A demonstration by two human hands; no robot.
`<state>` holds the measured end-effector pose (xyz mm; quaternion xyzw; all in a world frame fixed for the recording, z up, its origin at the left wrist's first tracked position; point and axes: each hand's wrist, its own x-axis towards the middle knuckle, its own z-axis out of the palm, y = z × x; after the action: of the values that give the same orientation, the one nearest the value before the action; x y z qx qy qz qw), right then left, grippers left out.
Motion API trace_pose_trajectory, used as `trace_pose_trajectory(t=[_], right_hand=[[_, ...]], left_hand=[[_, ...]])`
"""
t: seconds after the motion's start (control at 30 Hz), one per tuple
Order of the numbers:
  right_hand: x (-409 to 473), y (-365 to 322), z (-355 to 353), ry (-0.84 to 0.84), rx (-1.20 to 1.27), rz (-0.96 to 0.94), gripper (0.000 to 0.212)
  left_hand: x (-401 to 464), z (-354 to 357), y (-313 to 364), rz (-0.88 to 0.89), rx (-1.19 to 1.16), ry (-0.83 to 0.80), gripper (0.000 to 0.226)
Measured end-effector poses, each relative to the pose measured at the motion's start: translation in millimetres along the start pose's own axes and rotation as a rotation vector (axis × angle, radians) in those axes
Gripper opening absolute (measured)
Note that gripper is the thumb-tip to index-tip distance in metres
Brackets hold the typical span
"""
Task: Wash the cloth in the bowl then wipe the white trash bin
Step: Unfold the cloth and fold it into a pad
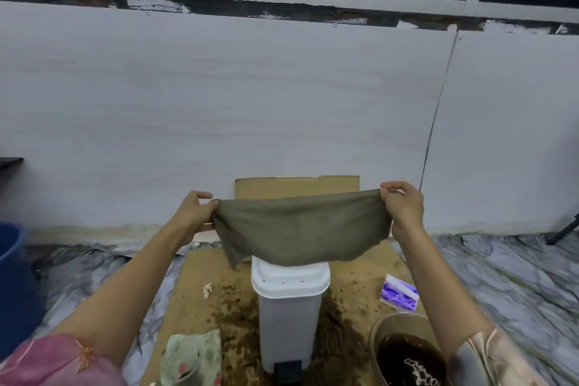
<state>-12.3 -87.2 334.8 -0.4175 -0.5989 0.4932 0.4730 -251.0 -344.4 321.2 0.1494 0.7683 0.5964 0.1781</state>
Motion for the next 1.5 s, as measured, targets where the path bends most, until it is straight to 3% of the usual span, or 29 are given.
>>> trace_pose_trajectory(t=[0.07,0.17,0.3,0.43,0.53,0.63,0.73,0.83,0.93,1.07,1.2,1.27,1.37,1.5], right_hand=[[-3.1,0.8,-0.2,-0.005,-0.073,-0.068,0.012],[-5.0,7.0,-2.1,-0.068,-0.251,-0.181,0.012],[-5.2,9.4,-4.8,-0.089,-0.422,-0.205,0.017],[3.7,10.9,-10.2,-0.110,-0.140,0.067,0.008],[6.0,3.1,-23.1,-0.216,0.170,0.297,0.011],[3.8,-3.4,-31.5,-0.331,0.196,0.274,0.029],[0.8,-3.9,-32.0,-0.365,0.009,0.157,0.041],[-2.7,0.5,-29.1,-0.288,-0.246,0.020,0.028],[-4.8,4.7,-27.1,-0.164,-0.391,-0.117,0.015],[2.4,10.6,-30.8,-0.039,-0.489,-0.181,0.009],[2.6,1.1,-40.2,-0.103,-0.016,-0.057,0.008],[0.7,0.4,-39.3,-0.057,0.063,-0.011,0.013],[-8.3,5.1,-27.3,-0.038,-0.057,0.059,0.015],[-33.9,-2.9,-2.0,-0.162,-0.109,0.055,0.015]], left_hand=[[2.3,-1.0,1.5,0.008,-0.100,0.083,0.042],[1.2,-3.4,4.9,0.066,0.127,0.161,0.042],[-3.8,-8.8,13.6,-0.035,0.220,-0.027,0.029],[-2.7,-15.8,16.0,-0.181,0.037,-0.140,0.024],[-5.7,-21.9,19.1,-0.083,0.003,-0.259,0.025],[-13.5,-23.7,23.6,0.106,0.202,-0.354,0.029],[-12.4,-17.4,26.1,0.270,0.473,-0.224,0.039],[-11.3,-13.3,29.3,0.407,0.587,-0.005,0.024],[-9.5,-13.7,34.7,0.428,0.591,0.035,0.015],[-16.1,-27.0,46.0,0.369,0.464,-0.173,0.016],[-24.9,-39.6,50.1,0.281,0.091,-0.438,0.051],[-19.3,-32.5,41.4,0.217,0.017,-0.360,0.050],[-13.5,-3.6,27.1,0.142,0.121,-0.129,0.028],[-34.0,57.6,35.7,0.324,0.366,-0.037,0.025]])
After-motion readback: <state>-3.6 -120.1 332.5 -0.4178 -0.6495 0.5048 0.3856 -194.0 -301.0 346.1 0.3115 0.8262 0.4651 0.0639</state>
